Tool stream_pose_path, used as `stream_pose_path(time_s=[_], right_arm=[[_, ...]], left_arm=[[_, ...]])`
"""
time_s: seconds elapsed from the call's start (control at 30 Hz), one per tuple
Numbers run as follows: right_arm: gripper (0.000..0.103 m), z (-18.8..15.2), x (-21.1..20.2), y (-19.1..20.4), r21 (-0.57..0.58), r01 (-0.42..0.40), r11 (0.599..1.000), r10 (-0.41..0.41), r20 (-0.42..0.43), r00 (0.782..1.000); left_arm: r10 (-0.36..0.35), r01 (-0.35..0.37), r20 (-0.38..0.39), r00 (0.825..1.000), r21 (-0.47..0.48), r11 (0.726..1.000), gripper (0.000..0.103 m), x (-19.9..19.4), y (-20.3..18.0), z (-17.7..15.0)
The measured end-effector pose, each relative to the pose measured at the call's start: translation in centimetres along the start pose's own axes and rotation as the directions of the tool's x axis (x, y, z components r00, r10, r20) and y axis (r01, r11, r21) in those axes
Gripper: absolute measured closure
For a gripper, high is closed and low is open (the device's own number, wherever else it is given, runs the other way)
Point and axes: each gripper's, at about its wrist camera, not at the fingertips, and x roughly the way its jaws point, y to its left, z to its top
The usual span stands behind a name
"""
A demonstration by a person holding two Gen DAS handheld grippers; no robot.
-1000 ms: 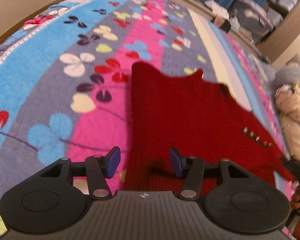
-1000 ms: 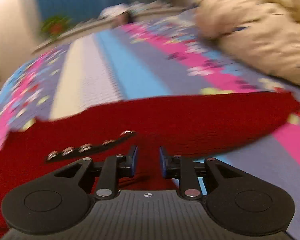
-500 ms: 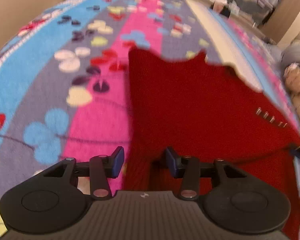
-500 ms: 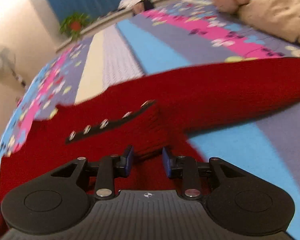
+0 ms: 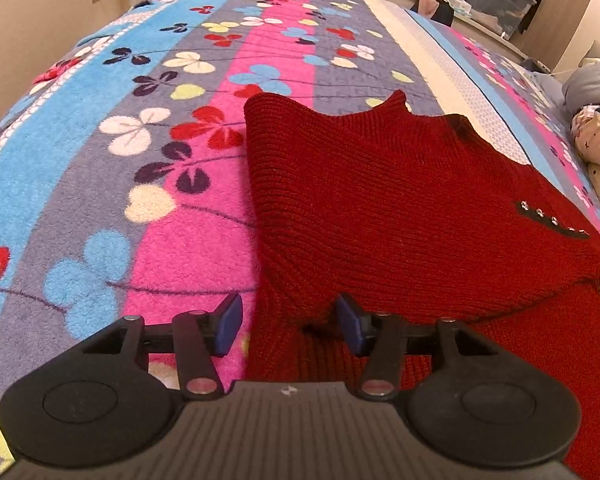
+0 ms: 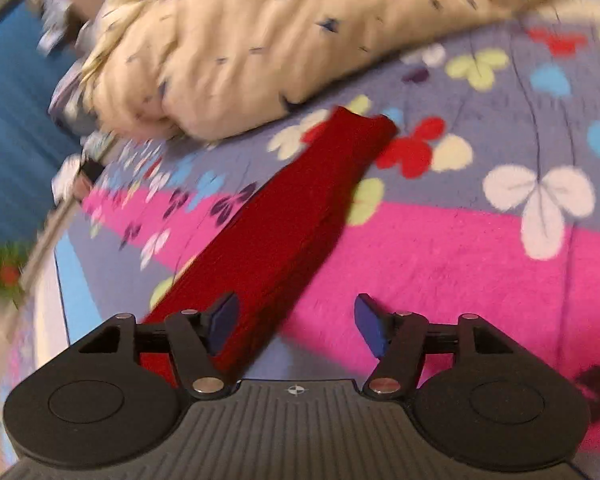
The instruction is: Fold small clothes
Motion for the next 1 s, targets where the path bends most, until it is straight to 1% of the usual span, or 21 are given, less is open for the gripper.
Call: stream_pose_path(time_s=[0.07, 0.13, 0.17, 0.2, 0.23, 0.27, 0.33, 0.4, 0.43, 0.5, 0.57, 0.63, 0.67, 0.7, 0.77, 0.83, 0.87, 0.9, 0.93, 0.97, 1.0], right_arm=[[0.032, 0.6, 1.2, 0.0, -0.01, -0.016, 1.0, 0.016, 0.007, 1.0], [0.032, 1.1, 2.0, 0.5, -0.033, -0.013, 0.999, 0.013, 0.008, 1.0], [0.042, 1.4, 2.5, 0.9, -0.045, -0.001, 0.999, 0.002, 0.013, 1.0], [0.069, 2.2, 3.2, 1.3, -0.05, 0.013, 0.999, -0.012, 0.018, 1.0], [0.081, 2.5, 3.4, 1.7, -0.047, 0.025, 0.999, -0.024, 0.015, 1.0], [0.086, 2.7, 3.2, 2.2, -0.046, 0.05, 0.998, -0.049, 0.023, 0.999], [0.089, 3.2, 2.6, 3.4, -0.078, 0.083, 0.994, -0.078, 0.067, 0.995], [0.09, 3.0, 1.5, 6.2, -0.199, 0.124, 0.972, -0.097, 0.142, 0.985], [0.09, 2.5, 0.8, 8.0, -0.272, 0.147, 0.951, -0.097, 0.186, 0.978], [0.09, 0.6, -0.9, 12.2, -0.426, 0.19, 0.885, -0.072, 0.278, 0.958], [0.09, -2.4, -3.2, 16.7, -0.577, 0.196, 0.793, 0.017, 0.343, 0.939], [0.09, -6.8, -6.2, 21.3, -0.721, 0.156, 0.676, 0.174, 0.361, 0.916], [0.09, -9.0, -7.8, 23.1, -0.773, 0.124, 0.622, 0.25, 0.346, 0.905], [0.09, -11.5, -9.4, 24.7, -0.825, 0.089, 0.558, 0.325, 0.316, 0.891], [0.09, -17.6, -12.9, 27.4, -0.915, 0.0, 0.403, 0.48, 0.211, 0.852], [0.09, -23.4, -15.8, 28.4, -0.961, -0.091, 0.261, 0.579, 0.081, 0.811], [0.09, -26.4, -17.0, 28.4, -0.972, -0.14, 0.186, 0.606, 0.001, 0.795], [0.089, -29.1, -17.7, 28.1, -0.975, -0.184, 0.124, 0.613, -0.071, 0.787], [0.089, -31.7, -18.0, 27.6, -0.973, -0.224, 0.064, 0.599, -0.142, 0.788], [0.087, -34.3, -17.9, 27.0, -0.962, -0.274, -0.016, 0.556, -0.236, 0.797], [0.085, -36.6, -17.4, 26.3, -0.936, -0.335, -0.104, 0.486, -0.342, 0.804]], left_arm=[[0.005, -0.005, 0.004, 1.0, 0.01, 1.0, 0.045, 0.0, -0.2, 0.0], [0.008, -0.009, 0.006, 1.0, 0.015, 1.0, 0.044, 0.1, -0.2, 0.0], [0.009, -0.009, 0.007, 1.0, 0.017, 1.0, 0.044, 0.1, -0.3, -0.1], [0.009, -0.009, 0.007, 1.0, 0.017, 1.0, 0.044, 0.2, -0.3, -0.1], [0.009, -0.009, 0.007, 1.0, 0.016, 1.0, 0.044, 0.2, -0.3, -0.1], [0.009, -0.009, 0.007, 1.0, 0.017, 1.0, 0.044, 0.2, -0.3, -0.1], [0.01, -0.01, 0.006, 1.0, 0.019, 1.0, 0.044, 0.2, -0.3, 0.0], [0.009, -0.009, 0.004, 1.0, 0.02, 1.0, 0.044, 0.2, -0.3, 0.0], [0.008, -0.008, 0.003, 1.0, 0.018, 1.0, 0.044, 0.2, -0.2, 0.0], [0.007, -0.007, 0.001, 1.0, 0.017, 1.0, 0.044, 0.1, -0.2, 0.1], [0.005, -0.005, -0.001, 1.0, 0.012, 1.0, 0.044, -0.1, -0.1, 0.0], [-0.001, 0.001, -0.007, 1.0, 0.009, 1.0, 0.044, -0.1, 0.0, 0.0], [-0.004, 0.004, -0.009, 1.0, 0.009, 1.0, 0.044, -0.3, 0.1, 0.0], [-0.008, 0.008, -0.011, 1.0, 0.009, 1.0, 0.044, -0.4, 0.2, 0.0], [-0.013, 0.013, -0.01, 1.0, -0.008, 1.0, 0.044, -0.8, 0.7, 0.1], [-0.009, 0.009, 0.003, 1.0, -0.047, 0.999, 0.044, -1.4, 1.5, 0.4], [-0.001, 0.002, 0.014, 1.0, -0.075, 0.997, 0.044, -1.8, 2.1, 0.7], [0.007, -0.005, 0.024, 1.0, -0.104, 0.995, 0.044, -2.1, 2.8, 0.9], [0.014, -0.009, 0.035, 0.999, -0.141, 0.99, 0.044, -2.5, 3.8, 1.1], [0.014, -0.007, 0.042, 0.999, -0.171, 0.985, 0.044, -2.9, 4.6, 1.4], [0.012, -0.002, 0.047, 0.999, -0.203, 0.979, 0.044, -3.2, 5.3, 1.6]])
